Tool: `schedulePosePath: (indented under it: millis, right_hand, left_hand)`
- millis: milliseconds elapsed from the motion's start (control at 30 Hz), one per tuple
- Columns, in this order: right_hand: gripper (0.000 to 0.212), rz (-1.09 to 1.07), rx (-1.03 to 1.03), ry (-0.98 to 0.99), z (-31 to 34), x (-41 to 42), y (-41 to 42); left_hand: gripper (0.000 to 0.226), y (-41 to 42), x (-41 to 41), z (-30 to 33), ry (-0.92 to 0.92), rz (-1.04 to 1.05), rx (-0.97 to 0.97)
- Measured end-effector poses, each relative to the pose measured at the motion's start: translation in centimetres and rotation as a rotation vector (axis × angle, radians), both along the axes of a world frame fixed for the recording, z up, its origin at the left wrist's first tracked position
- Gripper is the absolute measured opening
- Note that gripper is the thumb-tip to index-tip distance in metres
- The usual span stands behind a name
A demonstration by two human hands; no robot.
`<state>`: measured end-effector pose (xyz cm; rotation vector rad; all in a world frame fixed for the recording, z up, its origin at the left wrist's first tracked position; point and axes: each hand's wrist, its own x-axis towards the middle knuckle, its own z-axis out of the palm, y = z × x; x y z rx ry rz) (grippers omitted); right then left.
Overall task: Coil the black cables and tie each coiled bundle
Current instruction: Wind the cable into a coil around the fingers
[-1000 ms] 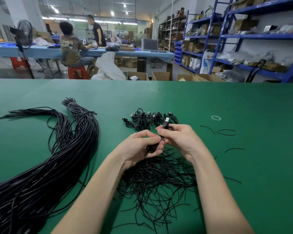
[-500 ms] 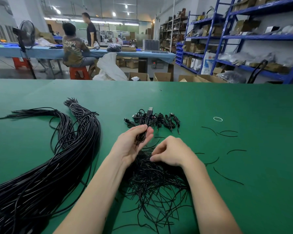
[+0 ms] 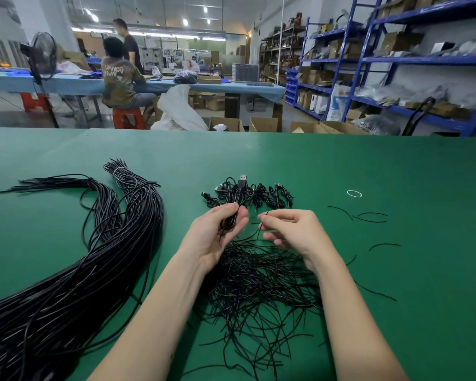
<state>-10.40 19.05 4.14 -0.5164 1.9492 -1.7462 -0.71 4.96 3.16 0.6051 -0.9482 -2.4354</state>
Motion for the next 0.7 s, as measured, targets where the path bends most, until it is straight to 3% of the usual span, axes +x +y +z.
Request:
schedulePosePath:
  millis: [267,400,600,700]
  right_hand:
    - [0.006,-0.235,-0.356,-0.036,0.9,0.1,-0.2]
    - [0.017,-0.277,-0.525,-0.048,1.1,0.7,-1.4]
    - [0.012,-0.105,-0.110,0.249,-1.0,0.6,-2.1]
    - [0.008,-0.206,0.313,0.530,-1.7,-0.6,-0.7]
  left_hand:
    - [0.010,0.0,-0.1,-0.3,0.005,-0.013,-0.020]
    - [0.008,0.2,-0.2,-0.4,0.006,-0.007,-0.053]
    - [0.004,0.1,-0.2,-0.3,0.013,0.009,-0.051]
    - [0.006,-0.2,-0.1,-0.3,0.003,0.026,-0.033]
